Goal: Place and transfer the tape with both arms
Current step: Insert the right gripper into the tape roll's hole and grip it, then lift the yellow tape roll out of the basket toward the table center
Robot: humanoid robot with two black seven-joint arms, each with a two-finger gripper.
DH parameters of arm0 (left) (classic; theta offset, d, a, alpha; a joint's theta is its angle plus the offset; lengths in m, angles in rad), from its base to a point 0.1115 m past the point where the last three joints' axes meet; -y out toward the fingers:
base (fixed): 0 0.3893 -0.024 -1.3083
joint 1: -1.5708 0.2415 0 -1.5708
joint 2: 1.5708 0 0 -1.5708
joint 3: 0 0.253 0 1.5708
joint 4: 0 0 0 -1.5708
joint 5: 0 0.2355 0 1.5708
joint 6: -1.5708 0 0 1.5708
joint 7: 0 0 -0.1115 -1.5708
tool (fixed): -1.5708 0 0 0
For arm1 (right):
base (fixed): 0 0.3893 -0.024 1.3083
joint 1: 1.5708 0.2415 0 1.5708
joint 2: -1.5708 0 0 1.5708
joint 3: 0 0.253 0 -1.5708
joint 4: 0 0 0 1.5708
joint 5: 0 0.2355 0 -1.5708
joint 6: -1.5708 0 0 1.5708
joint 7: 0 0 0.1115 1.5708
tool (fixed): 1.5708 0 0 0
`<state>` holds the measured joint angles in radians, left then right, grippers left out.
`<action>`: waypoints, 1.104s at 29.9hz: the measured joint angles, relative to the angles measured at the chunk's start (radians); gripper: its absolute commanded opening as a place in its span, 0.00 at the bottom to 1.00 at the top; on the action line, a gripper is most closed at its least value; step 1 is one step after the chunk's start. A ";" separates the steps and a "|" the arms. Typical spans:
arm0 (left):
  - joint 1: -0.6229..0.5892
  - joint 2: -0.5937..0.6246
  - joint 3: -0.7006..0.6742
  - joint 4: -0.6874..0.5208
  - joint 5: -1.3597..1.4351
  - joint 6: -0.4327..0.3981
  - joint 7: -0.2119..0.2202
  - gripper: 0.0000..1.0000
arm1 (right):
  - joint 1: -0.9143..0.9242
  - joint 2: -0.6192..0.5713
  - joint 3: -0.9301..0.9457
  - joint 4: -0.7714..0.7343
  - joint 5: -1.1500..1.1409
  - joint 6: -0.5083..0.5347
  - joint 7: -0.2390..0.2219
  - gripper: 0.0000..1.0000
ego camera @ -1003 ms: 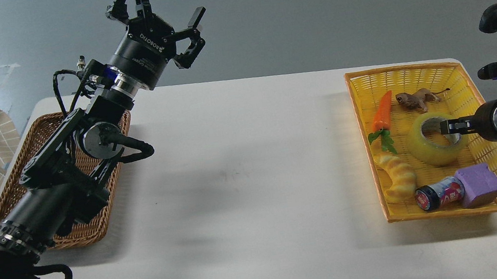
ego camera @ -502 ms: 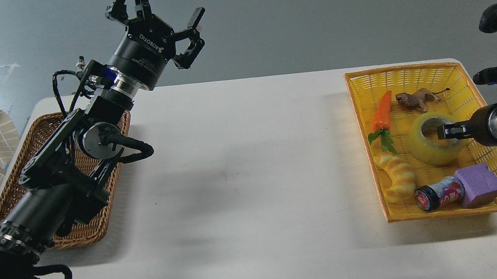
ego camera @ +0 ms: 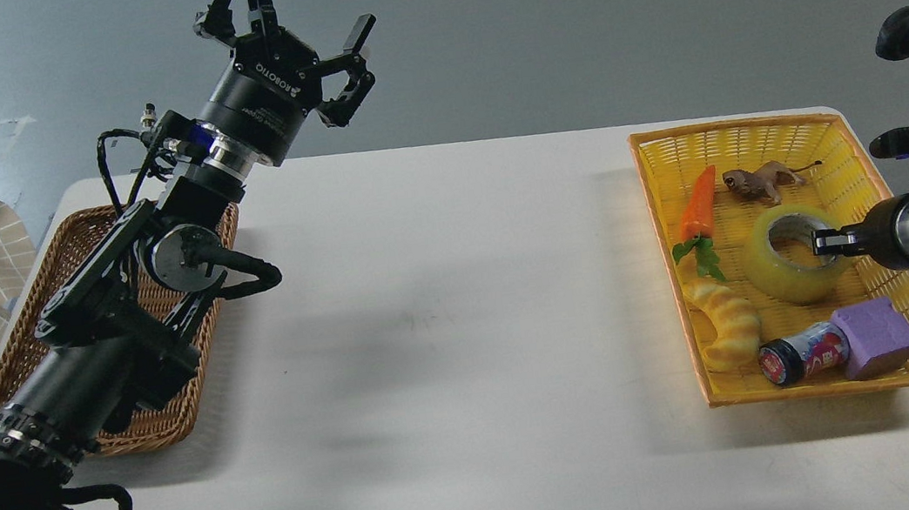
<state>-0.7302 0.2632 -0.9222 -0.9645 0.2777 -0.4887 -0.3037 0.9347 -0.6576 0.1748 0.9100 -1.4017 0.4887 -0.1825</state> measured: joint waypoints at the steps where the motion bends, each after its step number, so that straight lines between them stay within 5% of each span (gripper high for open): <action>1: 0.000 0.000 0.000 0.002 0.000 0.000 0.000 0.98 | 0.004 0.002 0.001 0.000 0.001 0.000 0.000 0.00; 20: -0.021 -0.019 0.009 0.009 0.000 0.000 0.003 0.98 | 0.223 -0.174 0.007 0.191 0.087 0.000 0.003 0.00; 33: -0.024 -0.014 0.007 0.008 0.001 0.000 0.003 0.98 | 0.353 -0.051 0.007 0.184 0.109 0.000 0.006 0.00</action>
<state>-0.7545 0.2494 -0.9155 -0.9569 0.2791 -0.4887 -0.3007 1.2878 -0.7086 0.1815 1.0942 -1.2924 0.4887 -0.1764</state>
